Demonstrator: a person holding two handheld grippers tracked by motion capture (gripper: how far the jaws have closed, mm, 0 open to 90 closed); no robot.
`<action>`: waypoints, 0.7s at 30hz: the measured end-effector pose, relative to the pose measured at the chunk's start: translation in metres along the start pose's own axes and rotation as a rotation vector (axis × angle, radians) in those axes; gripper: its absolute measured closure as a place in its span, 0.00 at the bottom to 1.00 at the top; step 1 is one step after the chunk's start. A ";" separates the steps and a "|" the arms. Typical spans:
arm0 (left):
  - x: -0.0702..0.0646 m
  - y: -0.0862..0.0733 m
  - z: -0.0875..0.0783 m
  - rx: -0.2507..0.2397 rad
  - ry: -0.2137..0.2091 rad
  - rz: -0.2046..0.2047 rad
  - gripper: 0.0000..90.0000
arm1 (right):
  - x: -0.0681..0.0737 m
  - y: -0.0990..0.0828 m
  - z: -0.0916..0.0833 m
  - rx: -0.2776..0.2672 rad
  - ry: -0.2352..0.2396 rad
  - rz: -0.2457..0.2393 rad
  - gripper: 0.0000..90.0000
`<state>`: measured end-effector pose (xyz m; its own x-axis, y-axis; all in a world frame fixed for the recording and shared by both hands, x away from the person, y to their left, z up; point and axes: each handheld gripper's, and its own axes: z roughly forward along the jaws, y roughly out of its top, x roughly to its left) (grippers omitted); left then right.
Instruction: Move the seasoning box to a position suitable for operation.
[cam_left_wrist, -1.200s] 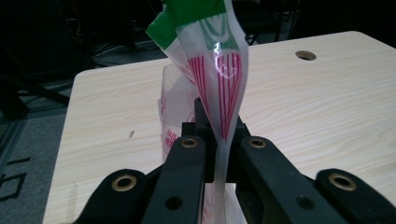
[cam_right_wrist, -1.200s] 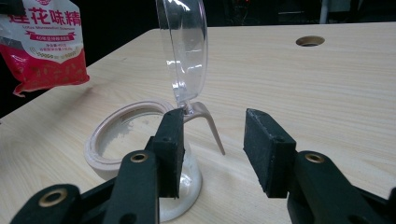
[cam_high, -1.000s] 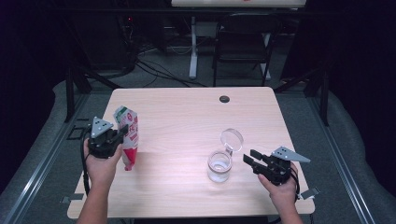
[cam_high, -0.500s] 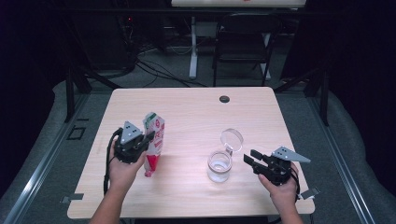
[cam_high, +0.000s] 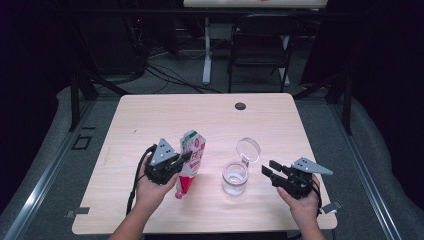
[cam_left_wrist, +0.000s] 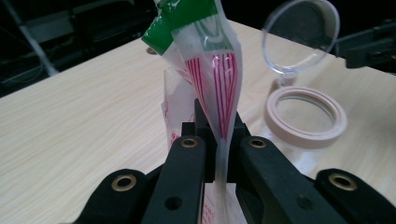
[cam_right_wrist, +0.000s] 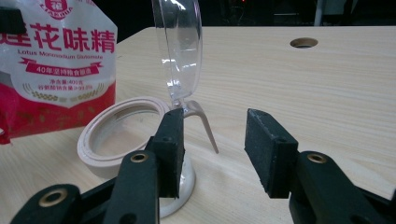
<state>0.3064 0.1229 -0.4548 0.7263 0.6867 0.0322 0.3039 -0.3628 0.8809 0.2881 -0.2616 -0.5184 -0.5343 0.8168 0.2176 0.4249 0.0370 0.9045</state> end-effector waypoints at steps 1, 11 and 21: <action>-0.001 0.000 0.001 0.004 -0.010 0.000 1.00 | 0.000 0.000 0.000 0.001 -0.001 -0.006 0.64; -0.001 0.002 0.001 0.035 -0.036 -0.012 1.00 | 0.006 0.008 -0.005 -0.040 0.013 -0.051 0.59; -0.003 -0.018 -0.017 0.045 -0.068 -0.041 1.00 | 0.024 0.030 -0.013 -0.045 0.057 -0.121 0.63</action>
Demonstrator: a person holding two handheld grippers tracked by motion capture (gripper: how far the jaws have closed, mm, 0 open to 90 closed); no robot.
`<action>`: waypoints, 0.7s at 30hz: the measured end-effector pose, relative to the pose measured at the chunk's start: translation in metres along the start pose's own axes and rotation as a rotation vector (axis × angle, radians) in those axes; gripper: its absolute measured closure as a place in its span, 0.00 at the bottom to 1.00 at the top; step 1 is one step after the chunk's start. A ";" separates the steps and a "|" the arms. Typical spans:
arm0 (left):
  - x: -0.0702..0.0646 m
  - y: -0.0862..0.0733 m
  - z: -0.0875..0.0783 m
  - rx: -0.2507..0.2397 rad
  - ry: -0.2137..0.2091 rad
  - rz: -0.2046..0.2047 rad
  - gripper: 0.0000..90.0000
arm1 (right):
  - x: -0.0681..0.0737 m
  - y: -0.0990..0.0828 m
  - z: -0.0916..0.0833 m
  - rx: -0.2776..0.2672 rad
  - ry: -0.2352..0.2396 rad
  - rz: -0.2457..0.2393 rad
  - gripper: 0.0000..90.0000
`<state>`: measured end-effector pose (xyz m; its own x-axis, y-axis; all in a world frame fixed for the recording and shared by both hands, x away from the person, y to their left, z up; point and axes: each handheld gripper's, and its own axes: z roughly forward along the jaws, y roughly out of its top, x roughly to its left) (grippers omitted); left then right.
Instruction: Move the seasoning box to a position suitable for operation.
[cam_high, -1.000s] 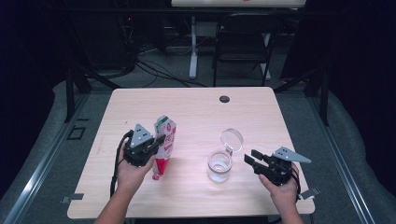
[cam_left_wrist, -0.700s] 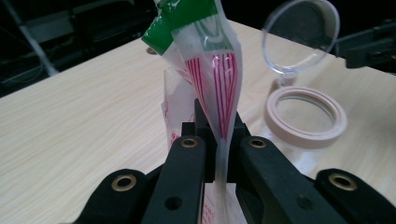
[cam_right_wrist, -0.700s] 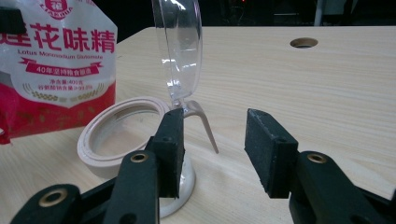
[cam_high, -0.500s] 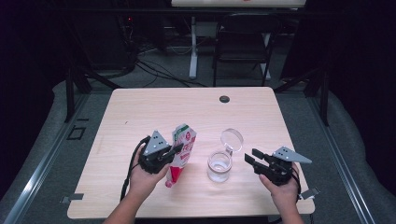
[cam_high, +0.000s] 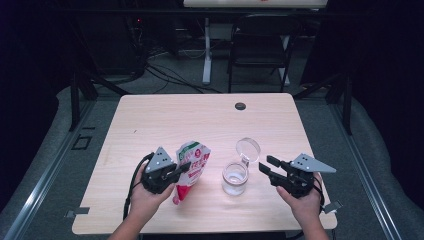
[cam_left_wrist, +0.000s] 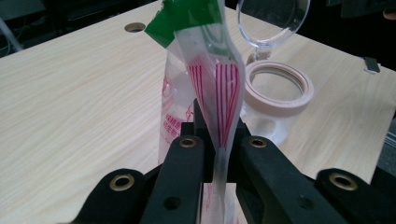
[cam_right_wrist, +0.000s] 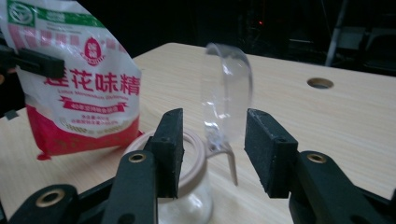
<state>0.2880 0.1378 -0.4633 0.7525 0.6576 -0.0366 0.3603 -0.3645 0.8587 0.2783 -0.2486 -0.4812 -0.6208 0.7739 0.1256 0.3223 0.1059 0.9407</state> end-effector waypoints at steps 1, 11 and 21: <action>0.000 -0.003 -0.002 0.001 0.000 0.004 1.00 | 0.002 0.002 0.000 -0.002 0.007 -0.006 0.64; -0.008 -0.028 -0.013 -0.022 -0.006 -0.026 0.99 | 0.035 0.018 0.021 0.023 0.113 -0.115 0.68; -0.012 -0.044 -0.014 -0.008 -0.018 -0.042 0.97 | 0.061 0.025 0.061 0.081 0.250 -0.159 0.69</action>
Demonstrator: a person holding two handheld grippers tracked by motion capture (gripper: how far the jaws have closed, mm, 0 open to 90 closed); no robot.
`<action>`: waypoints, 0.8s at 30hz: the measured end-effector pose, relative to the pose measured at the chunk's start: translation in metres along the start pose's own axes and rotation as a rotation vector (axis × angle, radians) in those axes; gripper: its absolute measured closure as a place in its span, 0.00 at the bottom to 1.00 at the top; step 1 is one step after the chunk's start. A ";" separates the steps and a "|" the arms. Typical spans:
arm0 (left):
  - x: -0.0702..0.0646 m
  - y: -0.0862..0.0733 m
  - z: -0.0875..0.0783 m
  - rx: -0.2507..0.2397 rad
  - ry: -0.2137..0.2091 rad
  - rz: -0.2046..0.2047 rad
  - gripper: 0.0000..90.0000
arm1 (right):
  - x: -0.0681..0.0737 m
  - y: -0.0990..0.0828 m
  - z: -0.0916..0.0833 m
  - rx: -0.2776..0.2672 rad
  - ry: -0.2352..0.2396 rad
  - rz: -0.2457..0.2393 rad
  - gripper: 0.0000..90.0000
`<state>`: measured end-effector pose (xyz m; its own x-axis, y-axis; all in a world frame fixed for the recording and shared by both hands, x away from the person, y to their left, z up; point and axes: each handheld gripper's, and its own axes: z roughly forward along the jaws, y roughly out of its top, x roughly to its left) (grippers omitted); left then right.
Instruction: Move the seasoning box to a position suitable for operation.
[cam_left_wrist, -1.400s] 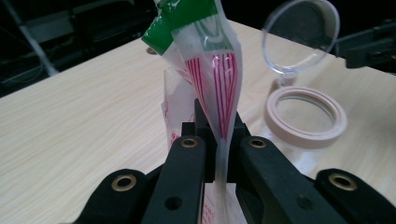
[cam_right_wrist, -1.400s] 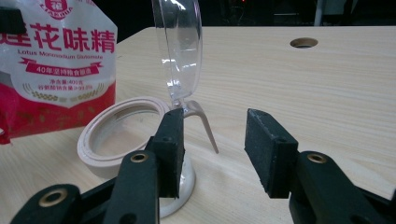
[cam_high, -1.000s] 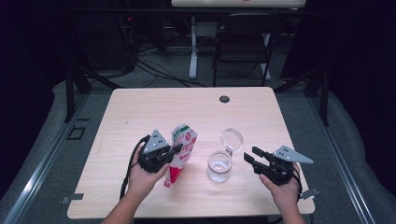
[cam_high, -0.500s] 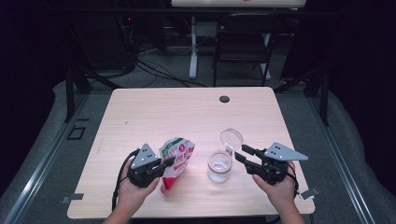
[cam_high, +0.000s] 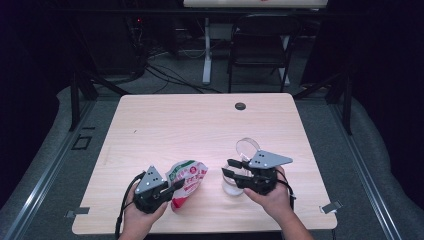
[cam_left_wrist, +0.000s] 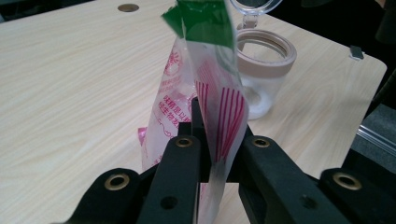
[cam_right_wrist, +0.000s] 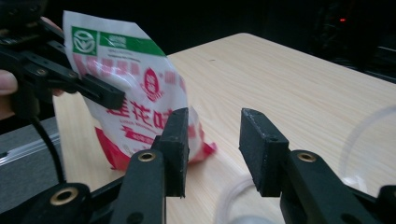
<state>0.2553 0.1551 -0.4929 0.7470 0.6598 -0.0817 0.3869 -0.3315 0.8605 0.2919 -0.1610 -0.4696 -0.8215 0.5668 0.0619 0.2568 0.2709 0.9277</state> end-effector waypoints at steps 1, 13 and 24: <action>0.000 -0.001 0.000 0.000 -0.004 -0.005 0.97 | 0.001 0.002 0.004 0.003 0.017 -0.001 0.69; -0.009 -0.005 0.003 0.007 -0.020 0.004 0.96 | 0.016 0.005 0.044 0.082 0.114 -0.073 0.66; -0.014 -0.006 0.007 0.012 -0.034 0.016 0.96 | 0.023 0.005 0.056 0.116 0.167 -0.113 0.65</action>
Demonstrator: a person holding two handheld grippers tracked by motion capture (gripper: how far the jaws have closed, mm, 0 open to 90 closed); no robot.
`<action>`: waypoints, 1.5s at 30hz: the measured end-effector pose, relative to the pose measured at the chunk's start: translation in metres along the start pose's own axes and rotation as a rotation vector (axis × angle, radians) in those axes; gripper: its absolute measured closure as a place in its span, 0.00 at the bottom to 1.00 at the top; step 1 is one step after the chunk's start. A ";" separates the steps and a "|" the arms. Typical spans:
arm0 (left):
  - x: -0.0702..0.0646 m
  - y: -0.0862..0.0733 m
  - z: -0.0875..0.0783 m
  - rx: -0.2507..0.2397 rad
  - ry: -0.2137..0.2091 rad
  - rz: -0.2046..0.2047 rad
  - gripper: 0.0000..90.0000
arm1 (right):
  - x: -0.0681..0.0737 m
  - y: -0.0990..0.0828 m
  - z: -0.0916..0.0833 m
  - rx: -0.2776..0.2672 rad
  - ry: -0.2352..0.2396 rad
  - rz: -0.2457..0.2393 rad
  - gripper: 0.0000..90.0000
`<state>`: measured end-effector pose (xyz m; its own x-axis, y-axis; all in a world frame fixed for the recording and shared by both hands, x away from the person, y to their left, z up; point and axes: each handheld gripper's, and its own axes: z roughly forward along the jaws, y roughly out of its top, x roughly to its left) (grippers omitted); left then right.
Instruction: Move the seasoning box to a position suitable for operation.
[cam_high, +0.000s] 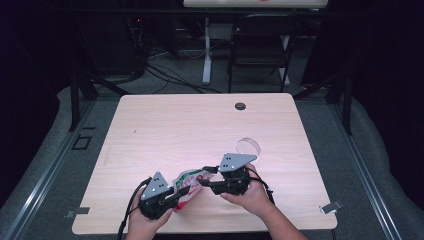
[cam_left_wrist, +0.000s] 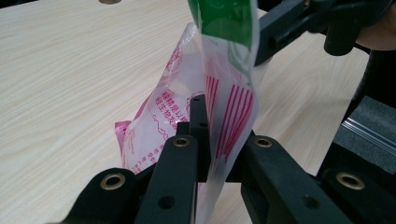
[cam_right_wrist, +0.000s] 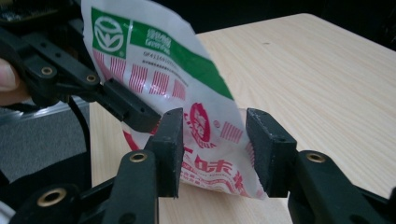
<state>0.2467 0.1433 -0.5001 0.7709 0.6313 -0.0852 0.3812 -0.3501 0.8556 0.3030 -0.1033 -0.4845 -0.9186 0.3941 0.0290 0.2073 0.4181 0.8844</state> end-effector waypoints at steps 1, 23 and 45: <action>0.000 0.000 0.000 -0.001 -0.002 -0.002 0.96 | 0.001 0.000 0.001 0.009 0.000 -0.006 0.66; -0.001 0.000 0.004 0.003 -0.003 -0.004 0.94 | -0.002 -0.003 -0.001 0.062 0.021 0.006 0.96; 0.009 -0.022 0.016 0.038 0.050 -0.063 0.49 | 0.005 0.002 0.002 0.034 -0.022 0.003 1.00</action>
<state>0.2531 0.1457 -0.5282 0.7186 0.6864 -0.1118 0.4479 -0.3337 0.8295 0.2992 -0.0988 -0.4839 -0.9105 0.4129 0.0217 0.2220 0.4440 0.8681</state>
